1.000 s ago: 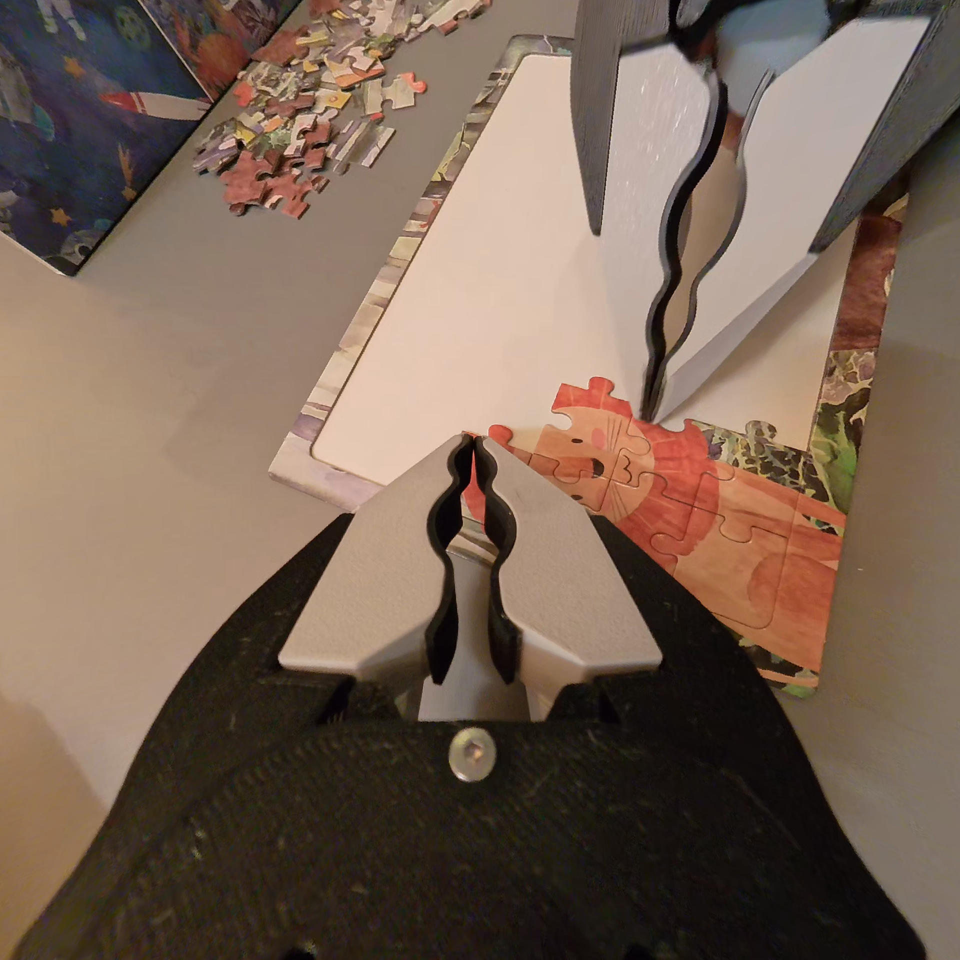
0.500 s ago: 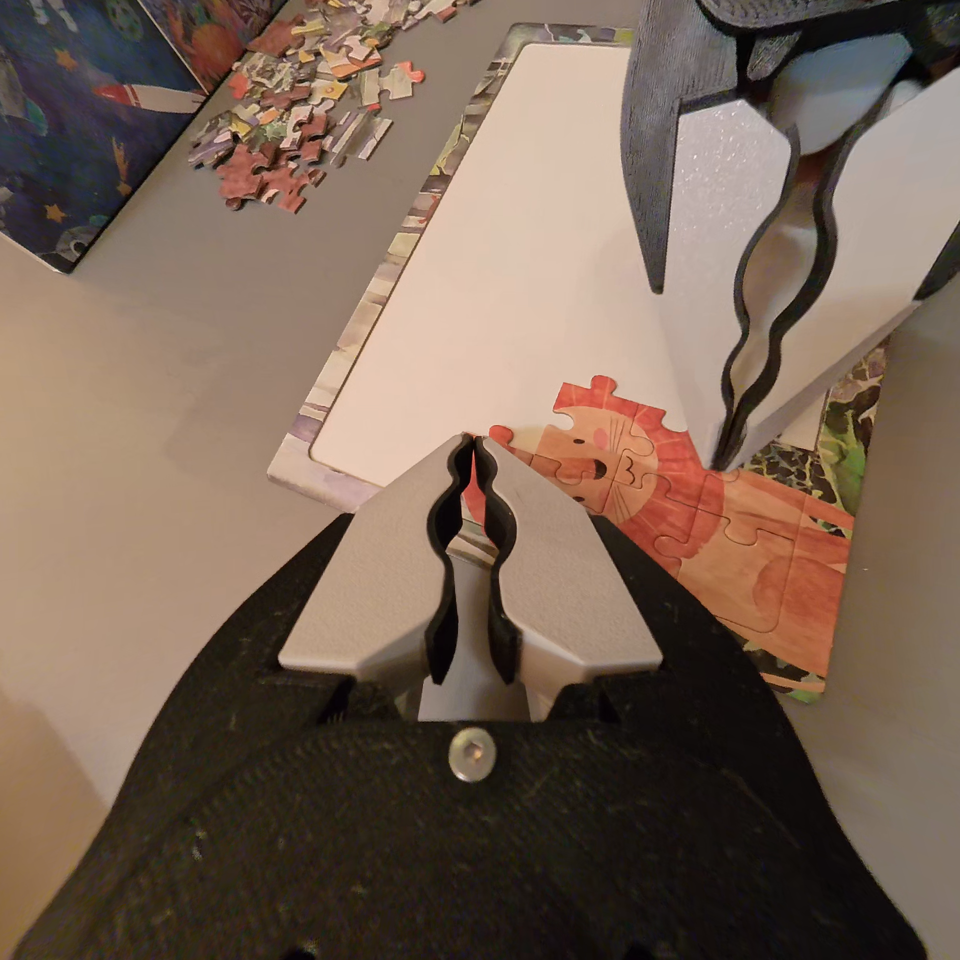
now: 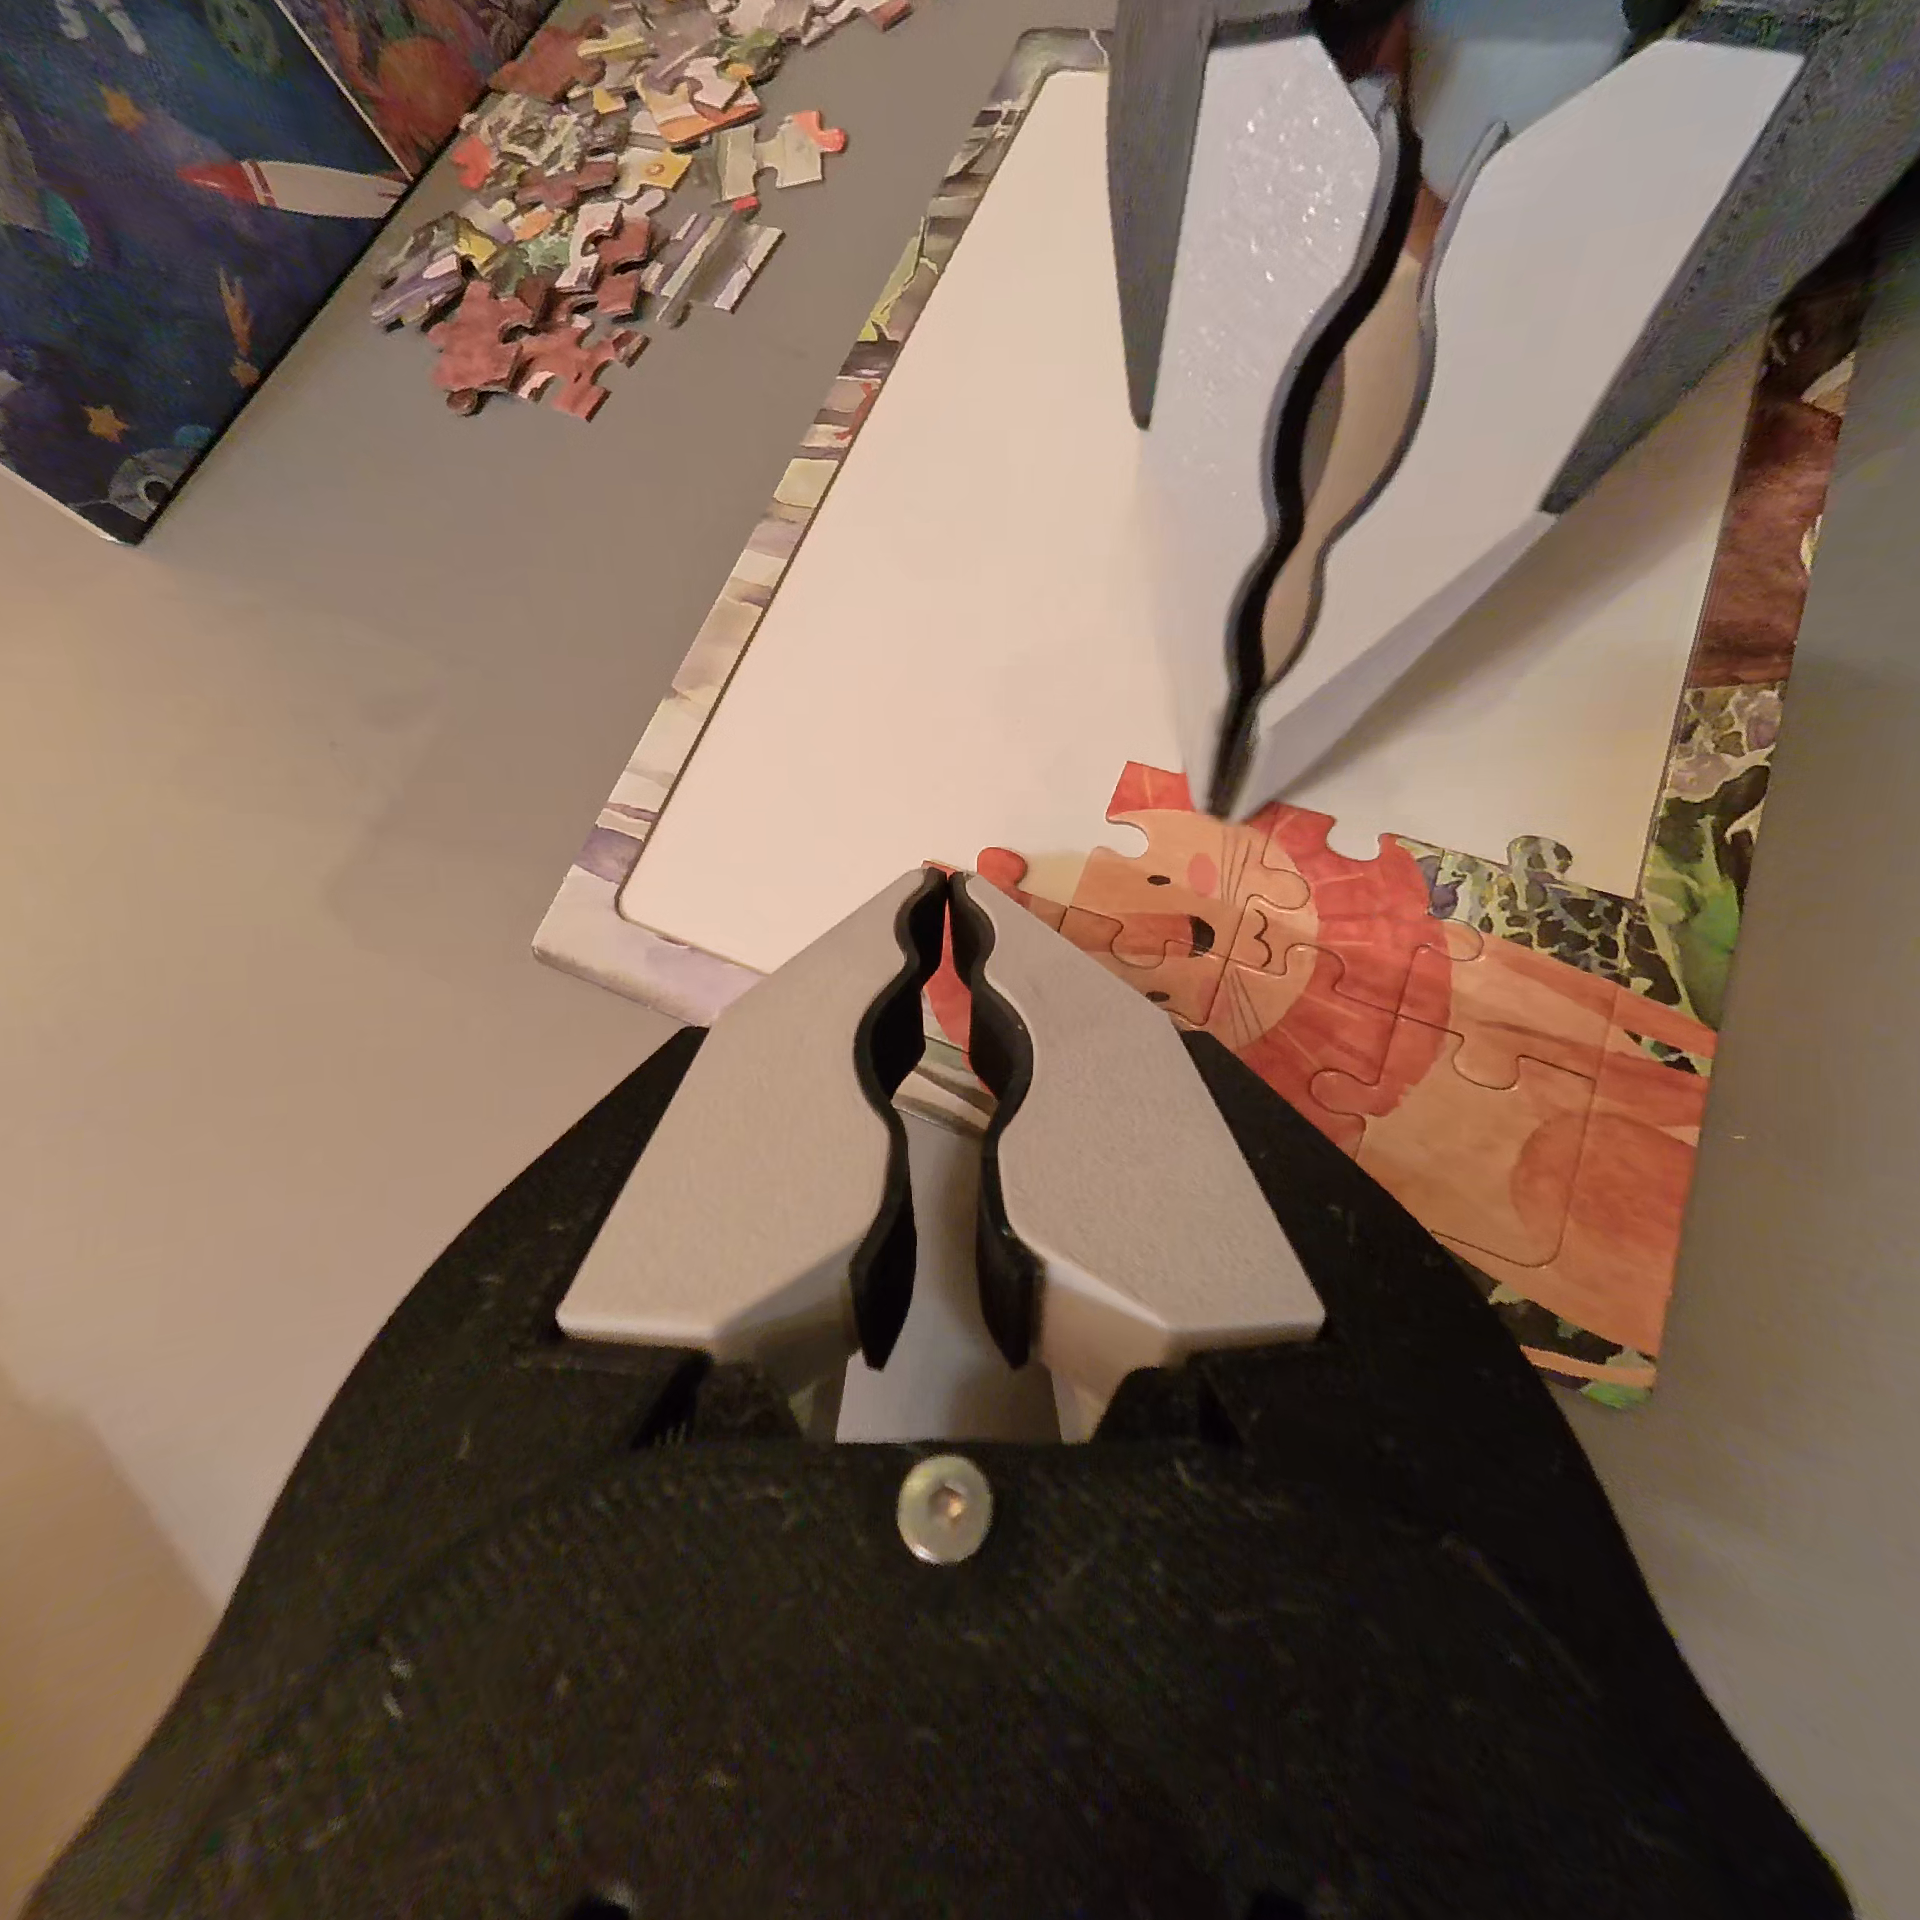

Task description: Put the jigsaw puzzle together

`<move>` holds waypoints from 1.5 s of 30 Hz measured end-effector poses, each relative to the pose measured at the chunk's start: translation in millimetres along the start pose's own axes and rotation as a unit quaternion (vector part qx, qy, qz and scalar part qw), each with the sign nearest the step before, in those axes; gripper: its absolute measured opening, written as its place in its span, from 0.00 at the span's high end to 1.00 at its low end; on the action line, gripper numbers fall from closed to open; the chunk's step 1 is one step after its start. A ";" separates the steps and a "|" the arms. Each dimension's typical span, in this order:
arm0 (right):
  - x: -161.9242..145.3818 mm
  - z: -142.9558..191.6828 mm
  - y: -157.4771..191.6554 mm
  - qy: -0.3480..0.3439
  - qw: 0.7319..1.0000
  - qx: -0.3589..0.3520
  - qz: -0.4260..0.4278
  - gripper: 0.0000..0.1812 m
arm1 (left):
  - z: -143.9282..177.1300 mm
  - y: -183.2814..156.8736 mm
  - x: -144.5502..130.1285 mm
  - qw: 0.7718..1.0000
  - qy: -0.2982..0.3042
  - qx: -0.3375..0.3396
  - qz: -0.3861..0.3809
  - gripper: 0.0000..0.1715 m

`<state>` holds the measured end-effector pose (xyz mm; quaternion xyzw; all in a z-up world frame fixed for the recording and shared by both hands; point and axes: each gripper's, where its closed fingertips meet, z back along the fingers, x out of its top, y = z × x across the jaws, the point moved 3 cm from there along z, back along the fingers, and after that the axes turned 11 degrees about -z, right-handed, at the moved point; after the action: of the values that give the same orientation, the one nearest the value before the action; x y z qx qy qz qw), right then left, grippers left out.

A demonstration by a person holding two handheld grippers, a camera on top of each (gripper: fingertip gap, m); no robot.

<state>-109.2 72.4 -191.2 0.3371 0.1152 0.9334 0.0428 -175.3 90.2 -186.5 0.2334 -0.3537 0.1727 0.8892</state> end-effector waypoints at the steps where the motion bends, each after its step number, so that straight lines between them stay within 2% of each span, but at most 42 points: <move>1: -0.7 -2.1 7.5 0.003 1.000 0.024 0.004 1.00 | -0.1 0.0 0.0 1.000 0.000 0.000 0.000 1.00; 4: -0.5 -5.3 14.9 0.006 0.999 0.036 0.014 1.00 | -0.3 0.1 -0.2 1.000 0.001 0.000 0.000 1.00; 7: 2.0 0.3 -6.4 -0.004 1.000 -0.027 -0.006 1.00 | -0.3 0.1 -0.1 1.000 0.001 0.000 0.000 1.00; 9: 1.3 3.6 -14.4 -0.008 0.999 -0.042 -0.019 1.00 | -0.3 0.2 -0.1 1.000 0.001 0.001 0.000 1.00; 15: 2.1 0.7 3.9 -0.006 1.000 0.020 -0.018 1.00 | 1.6 1.6 1.0 1.000 -0.008 0.003 0.005 1.00; 21: 1.0 7.0 -19.3 -0.009 0.998 -0.056 -0.029 1.00 | 3.2 2.7 1.6 1.000 -0.014 0.005 0.009 1.00; 25: 7.1 11.0 -12.7 -0.030 0.999 -0.033 -0.028 1.00 | 8.4 18.3 -2.2 0.998 -0.015 0.064 0.009 1.00; 29: 6.3 14.6 -21.8 -0.035 0.997 -0.069 -0.019 1.00 | 21.5 43.6 -8.9 0.989 -0.023 0.134 0.055 1.00; 34: 15.1 30.0 -31.1 -0.089 0.991 -0.102 -0.005 1.00 | 35.9 59.4 -13.9 0.979 -0.064 0.140 0.131 1.00; 39: 26.8 46.4 -35.1 -0.178 0.971 -0.154 0.045 1.00 | 26.3 53.3 -21.6 0.985 -0.020 0.126 0.118 1.00; 45: 24.6 33.6 -17.2 -0.158 0.978 -0.110 0.084 0.96 | 21.6 49.3 -22.2 0.988 -0.004 0.117 0.103 1.00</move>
<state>-106.6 99.2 -155.1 0.4820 -0.0247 0.8756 0.0191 -225.7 116.3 -174.0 0.2993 -0.3564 0.3026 0.8318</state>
